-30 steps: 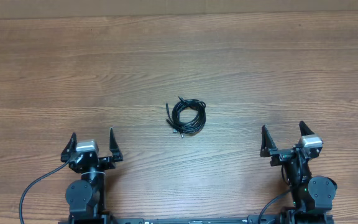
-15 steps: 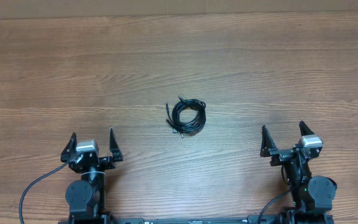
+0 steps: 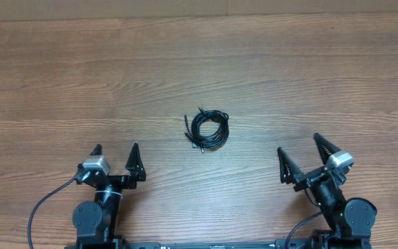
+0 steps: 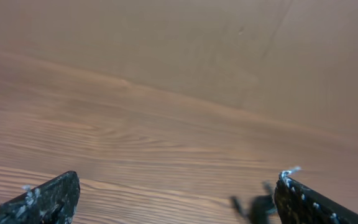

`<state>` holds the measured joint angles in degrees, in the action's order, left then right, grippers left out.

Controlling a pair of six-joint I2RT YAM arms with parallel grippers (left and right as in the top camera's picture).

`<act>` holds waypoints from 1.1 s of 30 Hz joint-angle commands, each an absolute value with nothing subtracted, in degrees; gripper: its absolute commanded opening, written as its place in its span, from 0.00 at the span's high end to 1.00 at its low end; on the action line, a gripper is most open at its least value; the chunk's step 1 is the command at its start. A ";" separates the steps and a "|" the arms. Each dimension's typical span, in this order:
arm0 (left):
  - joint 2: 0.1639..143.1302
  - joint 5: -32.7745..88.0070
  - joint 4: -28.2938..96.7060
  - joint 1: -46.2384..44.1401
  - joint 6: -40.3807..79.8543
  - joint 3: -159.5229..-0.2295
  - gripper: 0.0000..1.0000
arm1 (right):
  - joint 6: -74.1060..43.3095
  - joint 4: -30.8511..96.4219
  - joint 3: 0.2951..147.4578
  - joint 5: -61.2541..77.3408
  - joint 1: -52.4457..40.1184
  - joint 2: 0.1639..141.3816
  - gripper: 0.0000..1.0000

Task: Untangle cables
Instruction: 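Raise both grippers and move them toward the black cable coil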

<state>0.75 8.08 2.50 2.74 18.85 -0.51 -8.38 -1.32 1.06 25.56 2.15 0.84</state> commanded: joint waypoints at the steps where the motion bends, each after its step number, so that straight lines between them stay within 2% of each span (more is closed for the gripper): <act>1: 0.25 12.58 0.58 2.98 29.28 -0.30 0.00 | -12.47 -1.74 0.47 32.40 1.83 0.16 0.00; 6: 0.25 20.86 -5.30 2.98 28.29 -3.42 0.00 | -12.49 -13.87 0.80 39.35 1.83 0.16 0.00; 8: 0.30 20.69 -3.90 2.98 27.24 -7.27 0.00 | -12.43 -18.81 2.66 38.65 1.83 0.16 0.00; 11: 0.80 20.29 0.03 2.98 19.27 -15.25 0.00 | -11.57 -18.70 8.14 35.33 2.42 0.16 0.00; 14: 3.22 17.43 8.62 2.98 13.61 -26.09 0.00 | -6.87 -9.54 17.08 34.57 3.64 0.36 0.00; 19: 12.49 18.37 25.12 2.98 11.53 -45.06 0.00 | 0.23 14.94 35.94 33.89 4.78 4.82 0.00; 27: 41.30 19.14 61.34 2.98 6.48 -78.26 0.00 | 3.88 46.19 63.37 33.34 4.78 25.04 0.00; 30: 52.25 25.10 73.60 2.98 4.91 -88.84 0.00 | 5.26 58.28 73.43 34.22 4.73 36.32 0.00; 33: 60.25 34.87 80.09 2.98 6.20 -94.83 0.00 | 3.92 66.35 80.14 38.15 4.73 45.91 0.00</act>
